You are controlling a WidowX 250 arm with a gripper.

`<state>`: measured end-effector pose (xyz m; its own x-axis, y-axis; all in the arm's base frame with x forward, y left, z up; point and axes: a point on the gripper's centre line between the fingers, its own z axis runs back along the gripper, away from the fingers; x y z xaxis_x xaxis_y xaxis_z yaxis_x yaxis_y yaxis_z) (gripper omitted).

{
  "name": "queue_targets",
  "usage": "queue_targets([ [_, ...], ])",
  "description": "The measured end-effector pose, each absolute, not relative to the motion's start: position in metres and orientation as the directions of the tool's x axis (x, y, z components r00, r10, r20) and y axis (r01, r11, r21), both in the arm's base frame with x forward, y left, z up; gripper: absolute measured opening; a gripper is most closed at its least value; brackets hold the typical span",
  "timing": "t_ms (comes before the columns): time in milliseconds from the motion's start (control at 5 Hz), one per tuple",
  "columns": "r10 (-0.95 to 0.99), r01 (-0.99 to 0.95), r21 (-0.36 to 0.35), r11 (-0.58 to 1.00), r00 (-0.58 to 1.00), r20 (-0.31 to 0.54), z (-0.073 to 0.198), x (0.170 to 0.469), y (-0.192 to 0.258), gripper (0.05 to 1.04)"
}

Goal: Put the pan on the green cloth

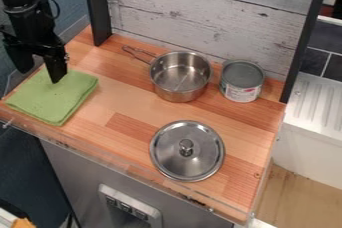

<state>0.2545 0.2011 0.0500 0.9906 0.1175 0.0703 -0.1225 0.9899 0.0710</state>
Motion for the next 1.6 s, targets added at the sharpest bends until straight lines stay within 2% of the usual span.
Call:
queue_targets([
  [200,0.113,-0.116,0.057,0.992,0.993,0.045,0.041,0.254,0.196,0.999],
  [400,0.001,-0.004,0.052,0.999,0.998,0.063,0.043,0.275,0.150,0.999],
  [600,-0.131,0.125,0.059,0.990,0.986,0.107,0.059,0.289,0.099,0.999],
  [800,-0.233,0.233,0.021,0.972,0.963,0.137,0.063,0.303,0.053,0.999],
  [1000,-0.316,0.316,0.026,0.948,0.934,0.164,0.064,0.324,0.020,0.999],
  [1200,-0.350,0.352,0.009,0.936,0.927,0.134,0.040,0.341,0.001,0.999],
  [1400,-0.388,0.390,0.015,0.921,0.911,0.140,0.022,0.355,-0.011,0.999],
  [1600,-0.404,0.407,0.012,0.914,0.904,0.136,0.010,0.364,-0.019,0.955],
])
